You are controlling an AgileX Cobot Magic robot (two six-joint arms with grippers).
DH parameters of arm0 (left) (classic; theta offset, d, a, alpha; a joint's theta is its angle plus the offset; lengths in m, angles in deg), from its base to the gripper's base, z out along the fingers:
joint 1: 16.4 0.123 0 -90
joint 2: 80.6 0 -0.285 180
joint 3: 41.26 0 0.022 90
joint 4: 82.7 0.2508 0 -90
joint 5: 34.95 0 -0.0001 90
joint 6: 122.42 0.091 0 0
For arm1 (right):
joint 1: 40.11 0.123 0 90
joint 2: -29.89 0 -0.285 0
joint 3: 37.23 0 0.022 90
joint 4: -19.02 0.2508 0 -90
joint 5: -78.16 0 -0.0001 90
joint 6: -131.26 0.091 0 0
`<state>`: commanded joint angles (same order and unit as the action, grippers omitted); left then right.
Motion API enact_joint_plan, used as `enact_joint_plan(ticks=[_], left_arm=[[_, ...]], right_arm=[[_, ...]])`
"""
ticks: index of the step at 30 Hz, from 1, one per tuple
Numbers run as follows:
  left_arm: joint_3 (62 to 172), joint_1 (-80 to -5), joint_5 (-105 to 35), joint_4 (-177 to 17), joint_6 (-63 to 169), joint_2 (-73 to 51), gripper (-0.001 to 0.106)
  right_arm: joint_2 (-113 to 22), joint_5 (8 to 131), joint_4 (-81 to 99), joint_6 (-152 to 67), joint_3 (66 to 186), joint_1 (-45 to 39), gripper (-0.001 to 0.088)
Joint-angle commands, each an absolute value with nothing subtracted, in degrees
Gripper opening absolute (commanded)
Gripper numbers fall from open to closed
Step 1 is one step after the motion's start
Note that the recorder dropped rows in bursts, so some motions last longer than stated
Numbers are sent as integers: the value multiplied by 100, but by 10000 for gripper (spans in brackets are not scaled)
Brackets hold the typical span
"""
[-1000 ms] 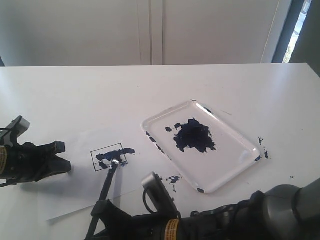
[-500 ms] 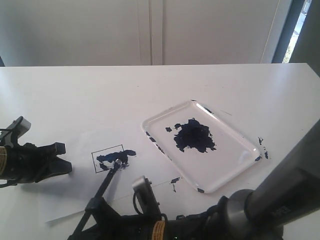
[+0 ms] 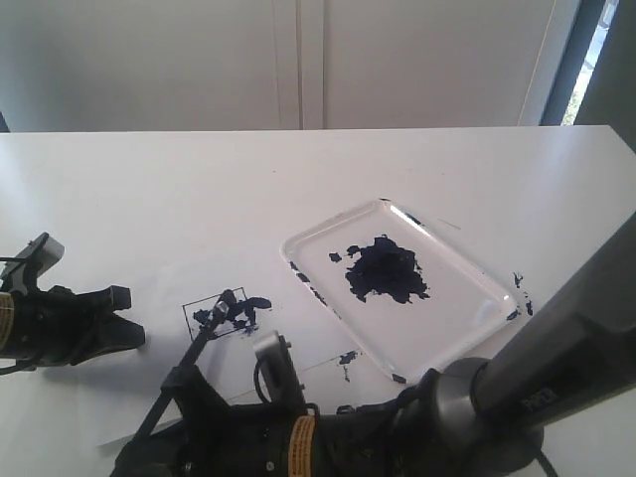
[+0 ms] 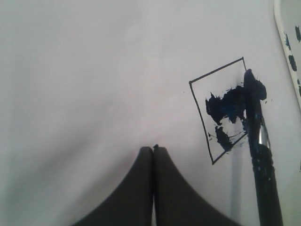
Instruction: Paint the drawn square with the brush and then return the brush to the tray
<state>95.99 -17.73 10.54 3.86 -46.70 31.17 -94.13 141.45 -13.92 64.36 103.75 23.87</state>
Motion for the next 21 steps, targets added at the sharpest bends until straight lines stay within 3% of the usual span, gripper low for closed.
enact_joint_plan(ticks=[8, 21], left_arm=[[9599, -1773, 1042, 386, -4670, 3117, 0], [9599, -1773, 1054, 397, -4679, 3117, 0]], right_arm=[[-9413, 14158, -1250, 6485, 10351, 2850, 0], [-9413, 14533, -784, 6331, 9852, 2894, 0]])
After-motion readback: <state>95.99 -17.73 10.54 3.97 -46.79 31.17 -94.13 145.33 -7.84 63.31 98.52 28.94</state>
